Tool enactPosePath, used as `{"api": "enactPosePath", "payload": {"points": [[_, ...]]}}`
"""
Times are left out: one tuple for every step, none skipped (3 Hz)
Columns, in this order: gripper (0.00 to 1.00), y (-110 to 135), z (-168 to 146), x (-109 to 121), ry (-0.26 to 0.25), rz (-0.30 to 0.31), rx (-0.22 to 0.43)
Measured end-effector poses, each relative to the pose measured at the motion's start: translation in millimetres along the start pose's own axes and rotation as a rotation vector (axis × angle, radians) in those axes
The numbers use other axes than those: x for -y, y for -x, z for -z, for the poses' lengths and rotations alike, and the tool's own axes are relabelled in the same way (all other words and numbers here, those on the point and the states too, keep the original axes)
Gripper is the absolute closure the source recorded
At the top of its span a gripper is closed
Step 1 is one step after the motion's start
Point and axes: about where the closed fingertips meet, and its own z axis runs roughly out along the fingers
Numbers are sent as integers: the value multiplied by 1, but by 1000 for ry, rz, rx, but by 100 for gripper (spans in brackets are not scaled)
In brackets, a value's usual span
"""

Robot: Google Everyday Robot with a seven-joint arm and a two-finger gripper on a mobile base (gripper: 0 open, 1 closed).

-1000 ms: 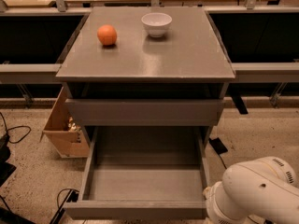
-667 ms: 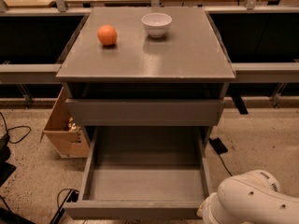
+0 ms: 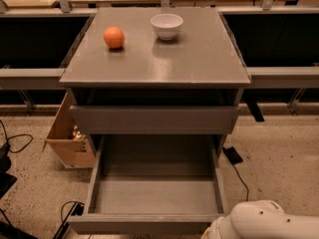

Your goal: Close middle drawer

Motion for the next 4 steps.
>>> {"api": "enactPosePath", "payload": {"points": [[100,9,-31,12,26,25,75],[100,22,-39,25,7,56,124],[100,41,-39,43,-20,93,166],[100,41,-39,43,-20,93,166]]}}
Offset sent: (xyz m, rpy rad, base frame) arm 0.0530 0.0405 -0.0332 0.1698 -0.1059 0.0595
